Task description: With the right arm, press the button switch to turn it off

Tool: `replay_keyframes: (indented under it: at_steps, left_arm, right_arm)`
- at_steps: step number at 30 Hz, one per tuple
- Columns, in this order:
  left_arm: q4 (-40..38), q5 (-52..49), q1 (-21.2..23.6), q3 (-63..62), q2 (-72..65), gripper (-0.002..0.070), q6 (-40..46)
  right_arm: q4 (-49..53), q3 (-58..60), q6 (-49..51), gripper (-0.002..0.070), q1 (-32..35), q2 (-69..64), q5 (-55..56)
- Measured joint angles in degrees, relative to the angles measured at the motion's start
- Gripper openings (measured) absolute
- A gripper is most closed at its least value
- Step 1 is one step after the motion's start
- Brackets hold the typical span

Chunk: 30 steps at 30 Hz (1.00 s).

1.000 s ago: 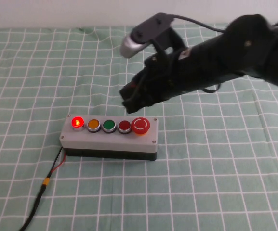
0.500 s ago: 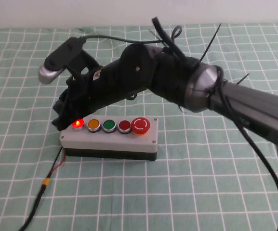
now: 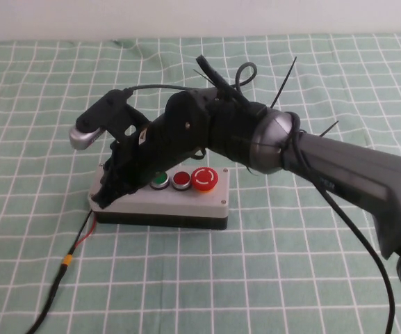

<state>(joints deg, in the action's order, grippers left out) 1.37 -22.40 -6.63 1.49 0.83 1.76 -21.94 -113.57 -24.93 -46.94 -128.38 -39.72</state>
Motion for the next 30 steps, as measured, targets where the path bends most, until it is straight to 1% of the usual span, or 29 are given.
replay_keyframes:
  at_steps: [8, 14, 20, 24, 30]
  left_arm:
    - [0.0, 0.0, 0.0, 0.0, 0.0, -0.0004, 0.0]
    - [0.0, 0.0, 0.0, 0.0, 0.0, -0.0004, 0.0]
    - [0.0, 0.0, 0.0, 0.0, 0.0, -0.0004, 0.0]
    - [0.0, 0.0, 0.0, 0.0, 0.0, -0.0004, 0.0]
    - [0.0, 0.0, 0.0, 0.0, 0.0, -0.0004, 0.0]
  right_arm:
    - [1.02, -0.21, 0.31, -0.0016, 0.94, 3.57, 5.13]
    - [0.96, -0.21, 0.36, -0.0016, 0.96, -0.4, 2.74]
    - [2.45, -0.92, 0.45, -0.0016, 0.96, 0.3, 0.62]
    - [3.91, -0.21, 0.59, -0.0016, 0.96, 4.72, -0.39]
    - [8.66, -0.21, 1.65, -0.0016, 0.96, 17.15, -3.06]
